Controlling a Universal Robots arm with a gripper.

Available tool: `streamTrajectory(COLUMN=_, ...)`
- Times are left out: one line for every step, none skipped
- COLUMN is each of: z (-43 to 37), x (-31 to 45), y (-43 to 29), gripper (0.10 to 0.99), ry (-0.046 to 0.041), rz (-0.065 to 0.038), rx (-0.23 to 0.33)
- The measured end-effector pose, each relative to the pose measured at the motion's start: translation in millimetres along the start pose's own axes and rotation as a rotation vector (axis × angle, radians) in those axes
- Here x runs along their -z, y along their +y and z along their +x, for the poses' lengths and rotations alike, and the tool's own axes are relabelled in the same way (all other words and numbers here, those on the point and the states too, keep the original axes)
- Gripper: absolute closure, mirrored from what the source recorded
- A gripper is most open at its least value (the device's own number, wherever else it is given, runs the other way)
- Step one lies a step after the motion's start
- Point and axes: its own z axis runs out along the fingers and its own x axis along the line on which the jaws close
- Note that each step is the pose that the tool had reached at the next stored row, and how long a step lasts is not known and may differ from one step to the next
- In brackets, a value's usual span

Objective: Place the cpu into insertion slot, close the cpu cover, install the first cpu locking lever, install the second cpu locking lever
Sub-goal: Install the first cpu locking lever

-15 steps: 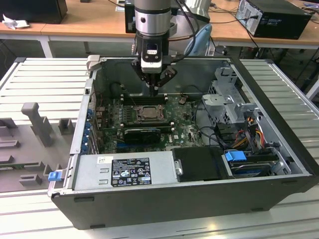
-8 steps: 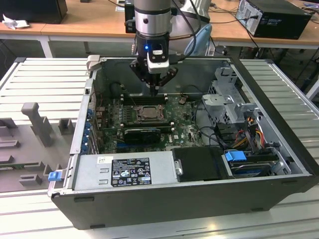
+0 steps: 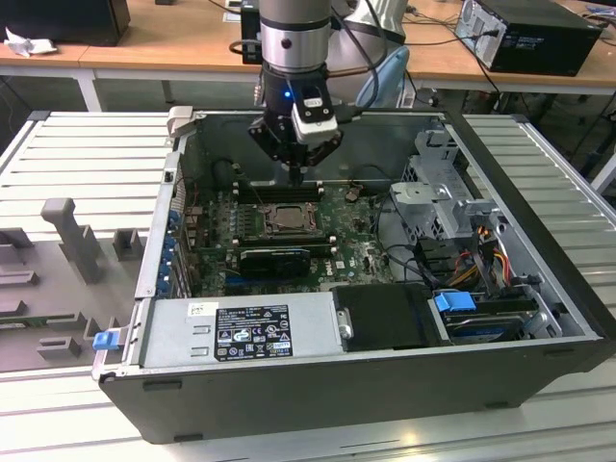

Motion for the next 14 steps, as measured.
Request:
streamTrajectory(z=0.0, x=-0.4, y=0.0, gripper=0.980, ry=0.0072, rz=0.002, rx=0.011)
streamTrajectory(z=0.1, x=-0.7, y=0.0, gripper=0.980, ry=0.0132, rz=0.003, rx=0.019)
streamTrajectory(z=0.7, x=-2.2, y=-0.2, gripper=0.980, ry=0.0222, rz=0.000, rx=0.050)
streamTrajectory(z=0.7, x=-2.6, y=-0.2, gripper=0.980, ry=0.0221, rz=-0.001, rx=0.091)
streamTrajectory(z=0.8, x=-3.3, y=-0.2, gripper=0.980, ry=0.0216, rz=-0.003, rx=0.141)
streamTrajectory(z=0.8, x=-3.7, y=-0.2, gripper=0.980, ry=0.0214, rz=-0.005, rx=0.184)
streamTrajectory(z=0.8, x=-4.0, y=-0.2, gripper=0.980, ry=0.0210, rz=-0.007, rx=0.221)
streamTrajectory(z=0.8, x=-4.3, y=-0.2, gripper=0.980, ry=0.0208, rz=-0.008, rx=0.249)
streamTrajectory(z=0.9, x=-4.9, y=-0.2, gripper=0.980, ry=0.0205, rz=-0.009, rx=0.280)
streamTrajectory(z=1.2, x=-5.4, y=-0.3, gripper=0.980, ry=0.0204, rz=-0.010, rx=0.300)
streamTrajectory(z=3.0, x=-6.1, y=-0.9, gripper=0.980, ry=0.0204, rz=-0.011, rx=0.317)
streamTrajectory(z=6.3, x=-6.6, y=-2.0, gripper=0.980, ry=0.0207, rz=-0.011, rx=0.319)
streamTrajectory(z=8.8, x=-6.9, y=-2.8, gripper=0.980, ry=0.0208, rz=-0.011, rx=0.319)
streamTrajectory(z=11.7, x=-7.1, y=-3.7, gripper=0.980, ry=0.0208, rz=-0.011, rx=0.317)
